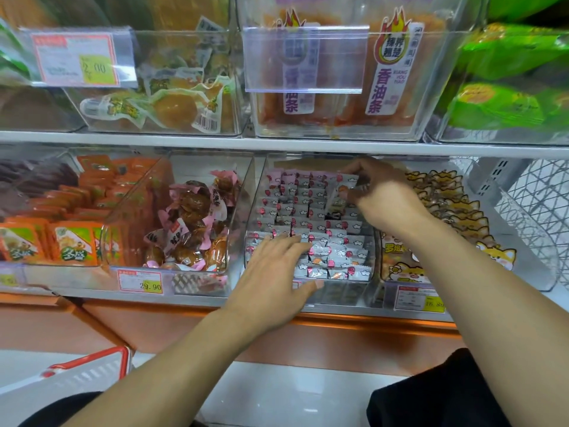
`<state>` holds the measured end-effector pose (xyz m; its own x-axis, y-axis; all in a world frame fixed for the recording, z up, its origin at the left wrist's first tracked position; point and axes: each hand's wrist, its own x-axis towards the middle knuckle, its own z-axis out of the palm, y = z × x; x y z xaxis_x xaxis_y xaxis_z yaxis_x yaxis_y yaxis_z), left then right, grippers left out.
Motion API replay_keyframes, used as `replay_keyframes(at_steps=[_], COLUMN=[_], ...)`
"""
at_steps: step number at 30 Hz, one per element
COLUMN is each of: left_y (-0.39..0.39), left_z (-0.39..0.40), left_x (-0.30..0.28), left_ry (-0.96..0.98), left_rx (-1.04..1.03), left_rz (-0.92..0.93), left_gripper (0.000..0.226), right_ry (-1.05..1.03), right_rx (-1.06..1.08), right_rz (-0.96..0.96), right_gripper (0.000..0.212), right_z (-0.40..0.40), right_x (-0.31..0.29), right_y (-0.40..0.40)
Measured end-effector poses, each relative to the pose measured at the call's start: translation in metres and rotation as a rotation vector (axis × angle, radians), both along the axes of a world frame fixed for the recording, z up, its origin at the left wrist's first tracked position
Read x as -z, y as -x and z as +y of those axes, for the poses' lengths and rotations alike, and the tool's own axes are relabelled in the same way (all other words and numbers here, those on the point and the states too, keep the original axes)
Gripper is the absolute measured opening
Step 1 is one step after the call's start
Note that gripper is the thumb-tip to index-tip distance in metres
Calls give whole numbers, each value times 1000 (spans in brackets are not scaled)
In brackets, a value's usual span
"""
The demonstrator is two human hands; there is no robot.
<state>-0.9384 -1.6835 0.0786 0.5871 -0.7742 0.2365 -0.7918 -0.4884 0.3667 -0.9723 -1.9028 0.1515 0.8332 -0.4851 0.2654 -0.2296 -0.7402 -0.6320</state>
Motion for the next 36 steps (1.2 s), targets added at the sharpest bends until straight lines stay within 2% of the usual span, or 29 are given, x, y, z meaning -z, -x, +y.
replay_keyframes(at_steps=[5,17,23,29,33,36], left_y=[-1,-1,-1,-1,-1,-1], left_z=[-1,-5,-6,-6,-7,-7], left_x=[1,4,4,4,4,4], left_ry=[-16,-32,-45,-46,-41,-40], left_rx=[8,3,8,3,3,4], left_rz=[-13,-29,-42,-44,-48,-50], left_gripper=[70,70,69,69,68,69], right_ry=[65,34,37,160,269,375], right_rx=[-25,-9,-52,9,-4,-4], right_rz=[52,30,167,81,183,274], right_gripper=[30,35,26,22,18,27], right_z=[3,5,1,2,-2,-3], right_x=[2,3,3,10,18,23], right_y=[4,5,3,-7,-12,-16])
